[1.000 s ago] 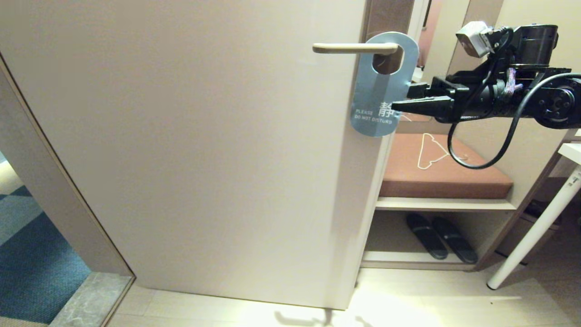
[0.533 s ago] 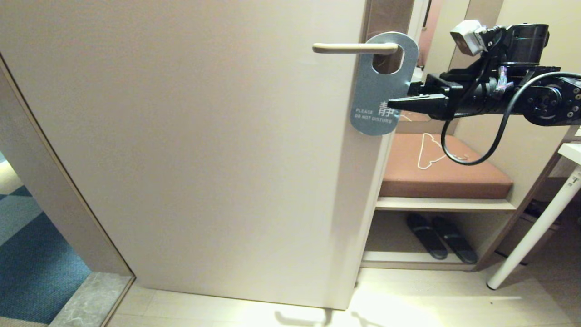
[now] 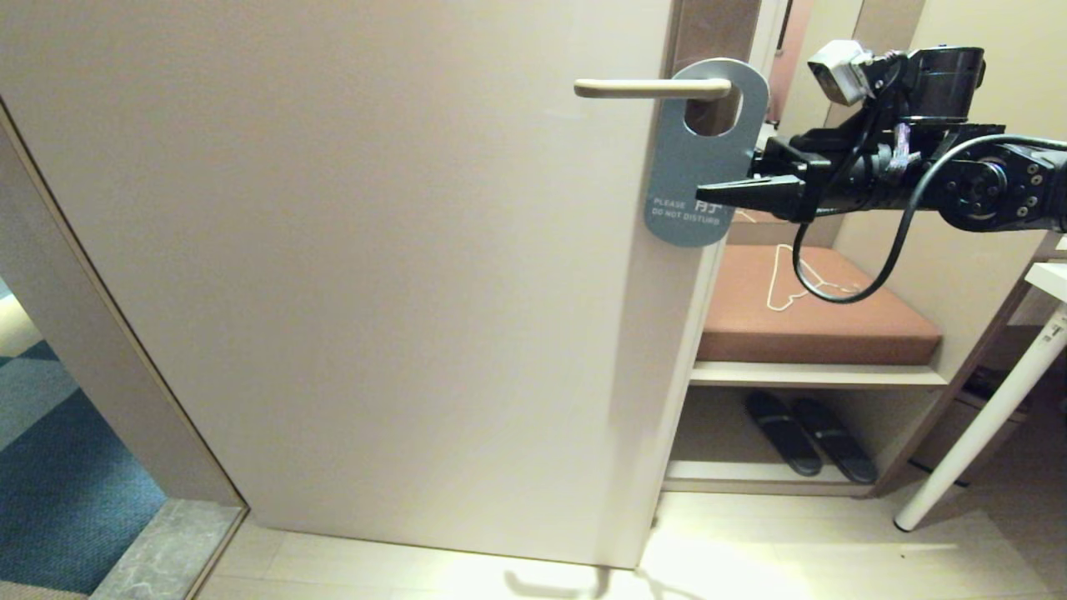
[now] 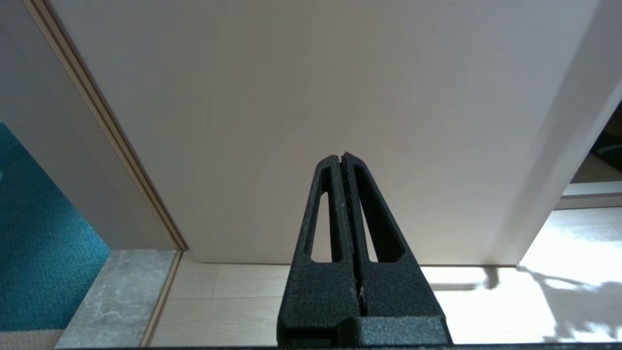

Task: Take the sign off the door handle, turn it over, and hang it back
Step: Take down the sign

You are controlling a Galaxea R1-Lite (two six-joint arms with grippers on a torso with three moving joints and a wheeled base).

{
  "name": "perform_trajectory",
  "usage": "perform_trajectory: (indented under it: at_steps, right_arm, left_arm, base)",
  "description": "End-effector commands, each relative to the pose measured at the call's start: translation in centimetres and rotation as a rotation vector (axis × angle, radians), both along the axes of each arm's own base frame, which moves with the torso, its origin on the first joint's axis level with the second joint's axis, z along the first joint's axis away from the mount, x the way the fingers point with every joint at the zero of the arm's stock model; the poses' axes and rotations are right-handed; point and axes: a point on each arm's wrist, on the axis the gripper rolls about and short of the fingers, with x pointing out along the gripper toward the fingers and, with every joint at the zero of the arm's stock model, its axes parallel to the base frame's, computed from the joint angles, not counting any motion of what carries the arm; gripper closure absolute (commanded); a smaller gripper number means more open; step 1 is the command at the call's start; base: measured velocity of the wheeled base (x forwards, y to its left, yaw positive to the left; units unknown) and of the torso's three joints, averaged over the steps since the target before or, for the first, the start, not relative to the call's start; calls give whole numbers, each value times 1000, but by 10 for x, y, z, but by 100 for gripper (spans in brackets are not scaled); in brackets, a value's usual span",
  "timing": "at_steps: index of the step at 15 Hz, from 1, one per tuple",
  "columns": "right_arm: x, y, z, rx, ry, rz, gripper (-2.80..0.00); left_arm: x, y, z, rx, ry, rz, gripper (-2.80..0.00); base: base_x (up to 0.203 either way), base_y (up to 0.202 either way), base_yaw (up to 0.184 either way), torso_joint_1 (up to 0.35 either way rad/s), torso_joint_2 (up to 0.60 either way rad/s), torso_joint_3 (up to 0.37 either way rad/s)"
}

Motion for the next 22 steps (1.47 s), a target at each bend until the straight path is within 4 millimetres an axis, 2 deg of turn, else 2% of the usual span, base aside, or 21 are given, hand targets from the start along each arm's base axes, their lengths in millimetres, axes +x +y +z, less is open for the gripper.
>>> perform_trajectory:
  at_steps: [1,2,22]
  right_arm:
    - [6,1,-1,2,-8,8,-280]
    - [6,1,-1,2,-9,8,0]
    - [7,1,-2,-4,-19,-20,0]
  left_arm:
    - [0,0,0,1,2,0,0]
    - [0,0,0,1,2,-1,0]
    - [0,0,0,0,2,0,0]
  base:
    - [0,0,0,0,0,0]
    - [0,0,0,0,0,0]
    - [0,0,0,0,0,0]
